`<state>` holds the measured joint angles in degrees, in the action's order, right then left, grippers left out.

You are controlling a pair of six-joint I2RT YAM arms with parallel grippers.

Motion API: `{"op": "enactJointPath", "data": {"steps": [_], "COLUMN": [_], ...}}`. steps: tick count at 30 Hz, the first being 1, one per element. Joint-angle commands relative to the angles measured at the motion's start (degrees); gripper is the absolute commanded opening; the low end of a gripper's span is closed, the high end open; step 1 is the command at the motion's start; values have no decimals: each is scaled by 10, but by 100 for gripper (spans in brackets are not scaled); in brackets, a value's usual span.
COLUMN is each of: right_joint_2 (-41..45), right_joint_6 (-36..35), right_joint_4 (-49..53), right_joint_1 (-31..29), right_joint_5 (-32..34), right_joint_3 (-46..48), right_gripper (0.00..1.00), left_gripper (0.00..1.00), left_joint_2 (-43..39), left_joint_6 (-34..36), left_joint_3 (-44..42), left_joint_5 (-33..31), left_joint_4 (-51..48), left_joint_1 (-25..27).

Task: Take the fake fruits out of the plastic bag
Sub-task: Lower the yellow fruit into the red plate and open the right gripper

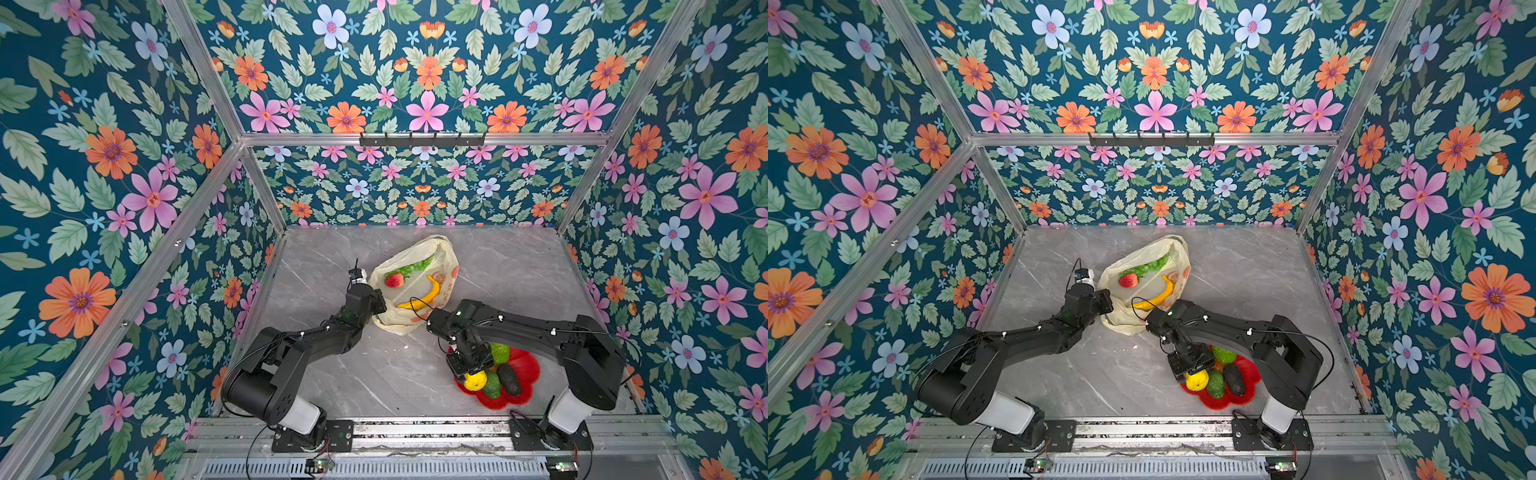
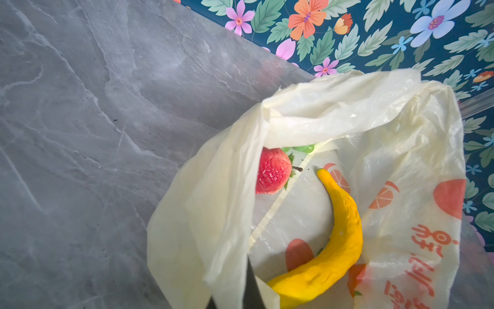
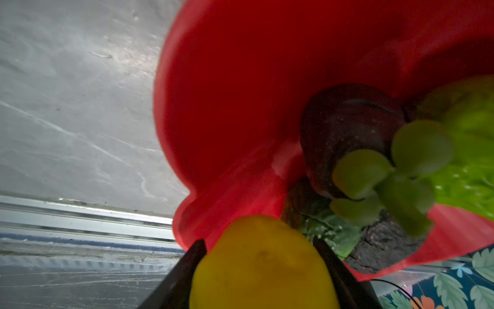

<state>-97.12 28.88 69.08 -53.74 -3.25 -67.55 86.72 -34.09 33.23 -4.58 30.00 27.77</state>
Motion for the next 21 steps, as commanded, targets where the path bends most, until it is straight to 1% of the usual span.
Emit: {"op": "enactJointPath", "data": {"steps": [1, 4, 12, 21], "right_joint_2": [-4, -8, -6, 5], "right_joint_6": [-3, -1, 0, 2], "right_joint_4": [10, 9, 12, 21], "right_joint_1": [-1, -1, -4, -7], "right_joint_5": [15, 23, 27, 27], "right_joint_3": [4, 6, 5, -5], "right_gripper": [65, 65, 73, 73], "left_gripper": [1, 1, 1, 1], "left_joint_2": [-3, -3, -2, -3], "left_joint_6": [9, 10, 10, 10], "left_joint_3": [1, 2, 2, 3], "left_joint_5": [-5, -6, -5, -6], "left_joint_4": [4, 4, 4, 4], "left_joint_1": [-1, -1, -1, -1]}}
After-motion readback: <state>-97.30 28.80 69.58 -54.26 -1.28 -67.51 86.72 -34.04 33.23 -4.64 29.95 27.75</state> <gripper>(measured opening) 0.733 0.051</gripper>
